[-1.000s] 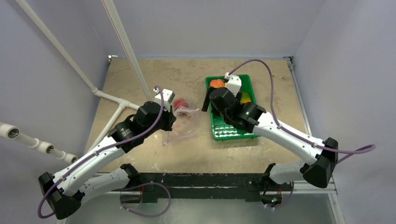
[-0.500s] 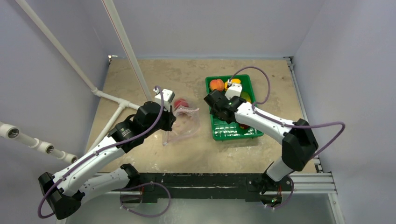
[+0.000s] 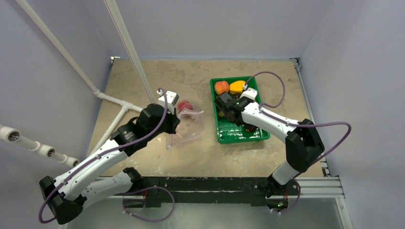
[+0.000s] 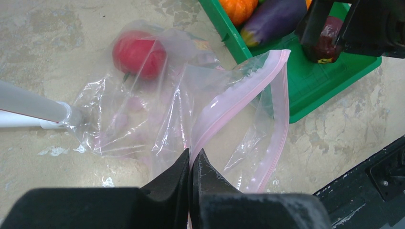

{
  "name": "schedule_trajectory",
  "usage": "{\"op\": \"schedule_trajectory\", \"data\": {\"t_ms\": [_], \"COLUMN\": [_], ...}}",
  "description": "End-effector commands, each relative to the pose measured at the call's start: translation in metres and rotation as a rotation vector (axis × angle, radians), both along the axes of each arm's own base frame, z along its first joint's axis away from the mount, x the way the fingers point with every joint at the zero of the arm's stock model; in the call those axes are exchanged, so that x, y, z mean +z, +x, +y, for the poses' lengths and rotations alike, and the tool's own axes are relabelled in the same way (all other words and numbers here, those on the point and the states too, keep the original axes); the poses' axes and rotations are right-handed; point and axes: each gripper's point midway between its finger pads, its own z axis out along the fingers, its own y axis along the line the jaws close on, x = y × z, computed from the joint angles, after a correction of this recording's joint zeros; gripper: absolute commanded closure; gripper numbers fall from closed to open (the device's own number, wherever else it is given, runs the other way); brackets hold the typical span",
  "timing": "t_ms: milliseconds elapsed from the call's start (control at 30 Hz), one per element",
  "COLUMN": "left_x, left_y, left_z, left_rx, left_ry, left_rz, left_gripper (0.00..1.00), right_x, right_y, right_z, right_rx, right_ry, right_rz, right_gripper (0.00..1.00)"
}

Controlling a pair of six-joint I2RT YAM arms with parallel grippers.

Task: Place the food in the zip-top bag and seal the zipper
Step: Pick up the fake fruit from the bin.

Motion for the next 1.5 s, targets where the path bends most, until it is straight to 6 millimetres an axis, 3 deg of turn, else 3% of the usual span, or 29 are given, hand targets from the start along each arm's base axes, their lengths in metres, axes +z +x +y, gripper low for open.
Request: {"op": "schedule_trajectory", "data": {"t_ms": [0,233,633,967,1467], "left_x": [0.011,0.012,0.013,0.013,0.013], "left_y": [0.002,0.001,0.001,0.001,0.001], "left_z": [-0.004,-0.004,-0.003,-0.003,-0.004], "left_rx": [-0.007,-0.010,-0.009,-0.009,-0.012], "left_ry": [-0.038,-0.040,-0.045,-0.044,-0.045], "left_rz": [-0.031,-0.032,-0.034,-0.035,-0.035], "left_gripper": [1.00,1.00,1.00,1.00,1.00], "right_x": [0.013,0.014,-0.012,-0.022,-0.034], "right_y": [0.002,0.010,0.032,0.026,0.026], "right_z": [-0.035,-0.056,-0.051,-0.054,-0.041], "right_rx": [-0.103,-0.149,-0.057,-0.046,0.005], "right_ry": [-0.022,0.027,0.153,0.167,0.218], "right_rz": [-0.061,-0.077,-0.076,-0.058,-0.040], "right_gripper": [0.01,0.01,0.05,0.12,0.34]}}
